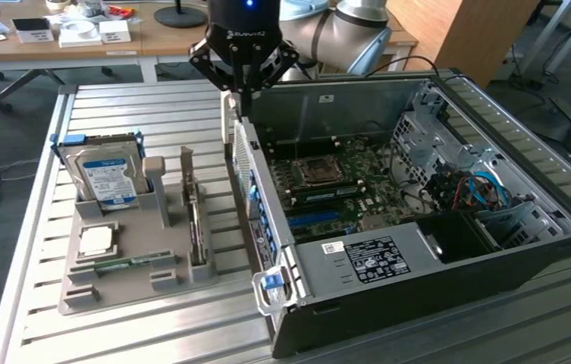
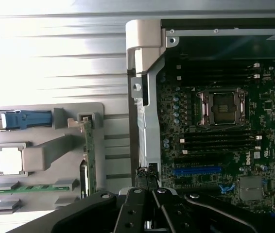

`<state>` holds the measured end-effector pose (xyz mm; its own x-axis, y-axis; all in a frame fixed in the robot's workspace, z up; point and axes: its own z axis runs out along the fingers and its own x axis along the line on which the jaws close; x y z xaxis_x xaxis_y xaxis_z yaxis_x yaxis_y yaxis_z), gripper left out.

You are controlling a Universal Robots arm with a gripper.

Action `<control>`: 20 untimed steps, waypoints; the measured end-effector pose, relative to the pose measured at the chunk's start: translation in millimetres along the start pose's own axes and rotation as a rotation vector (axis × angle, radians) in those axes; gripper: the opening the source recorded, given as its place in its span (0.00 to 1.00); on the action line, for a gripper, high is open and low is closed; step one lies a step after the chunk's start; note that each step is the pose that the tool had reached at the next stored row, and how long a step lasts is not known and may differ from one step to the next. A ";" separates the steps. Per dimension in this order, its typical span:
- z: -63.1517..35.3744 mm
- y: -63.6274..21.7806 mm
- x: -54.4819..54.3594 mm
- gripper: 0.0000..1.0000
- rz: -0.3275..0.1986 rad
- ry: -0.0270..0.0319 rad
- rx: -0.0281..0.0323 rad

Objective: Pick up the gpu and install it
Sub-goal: 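Reach for the gpu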

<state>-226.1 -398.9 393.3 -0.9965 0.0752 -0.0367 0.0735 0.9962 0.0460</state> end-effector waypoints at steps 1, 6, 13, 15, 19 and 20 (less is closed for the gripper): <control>-0.1 -0.2 2.3 0.11 0.000 -0.0004 0.0000; -0.5 -0.9 13.1 0.11 0.000 -0.0024 -0.0002; -1.2 -2.3 30.9 0.11 0.000 -0.0060 -0.0005; -1.4 -2.6 35.9 0.11 0.000 -0.0068 -0.0005; -1.9 -3.4 46.4 0.11 0.000 -0.0085 -0.0006; -1.9 -3.6 49.1 0.11 0.000 -0.0089 -0.0007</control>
<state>-275.3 -398.8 393.3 -0.9961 0.0753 -0.0456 0.0732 0.9962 0.0467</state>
